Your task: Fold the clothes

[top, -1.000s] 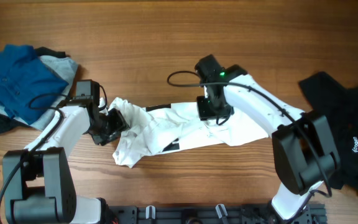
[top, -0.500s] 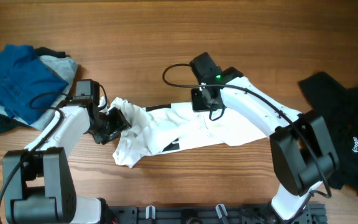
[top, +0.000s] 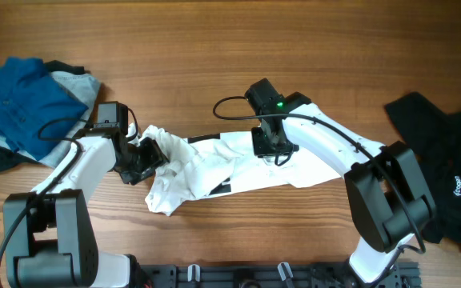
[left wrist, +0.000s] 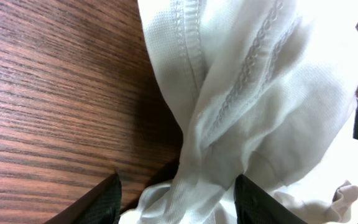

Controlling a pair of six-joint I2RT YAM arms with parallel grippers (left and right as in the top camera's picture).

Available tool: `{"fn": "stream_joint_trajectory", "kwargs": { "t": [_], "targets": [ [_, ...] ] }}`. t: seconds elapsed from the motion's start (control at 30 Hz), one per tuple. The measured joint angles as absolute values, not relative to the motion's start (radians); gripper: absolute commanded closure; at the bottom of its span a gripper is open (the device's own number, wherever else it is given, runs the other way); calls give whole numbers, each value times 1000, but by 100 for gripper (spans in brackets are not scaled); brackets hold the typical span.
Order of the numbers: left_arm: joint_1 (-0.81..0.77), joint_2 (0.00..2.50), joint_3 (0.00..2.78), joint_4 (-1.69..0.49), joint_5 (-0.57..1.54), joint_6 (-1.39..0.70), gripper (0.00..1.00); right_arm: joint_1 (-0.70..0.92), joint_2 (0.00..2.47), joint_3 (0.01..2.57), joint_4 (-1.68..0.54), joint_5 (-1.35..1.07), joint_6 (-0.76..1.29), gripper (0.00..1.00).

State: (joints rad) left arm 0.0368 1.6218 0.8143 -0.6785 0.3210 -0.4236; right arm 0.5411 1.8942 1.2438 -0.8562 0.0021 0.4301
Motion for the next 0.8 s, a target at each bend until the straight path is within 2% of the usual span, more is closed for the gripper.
{"fn": "stream_joint_trajectory", "kwargs": {
  "t": [0.07, 0.13, 0.17, 0.37, 0.53, 0.67, 0.7, 0.8],
  "targets": [
    [37, 1622, 814, -678, 321, -424, 42, 541, 1894, 1244, -856, -14, 430, 82],
    [37, 1622, 814, -678, 321, -424, 42, 541, 1894, 1242, -852, -27, 430, 93],
    [37, 1622, 814, -678, 321, -424, 42, 541, 1894, 1233, -850, -32, 433, 96],
    [37, 1622, 814, -678, 321, -424, 42, 541, 1894, 1193, -806, -38, 441, 96],
    [37, 1622, 814, -678, 321, -424, 41, 541, 1894, 1269, -783, -94, 391, 96],
    [37, 1622, 814, -678, 321, -424, 41, 541, 1894, 1282, -835, -128, 371, 95],
    [37, 1622, 814, -677, 321, -424, 41, 541, 1894, 1282, -850, -130, 364, 89],
    [37, 1622, 814, -677, 321, -424, 41, 534, 1894, 1287, -977, -67, 417, 88]
  ]
}}
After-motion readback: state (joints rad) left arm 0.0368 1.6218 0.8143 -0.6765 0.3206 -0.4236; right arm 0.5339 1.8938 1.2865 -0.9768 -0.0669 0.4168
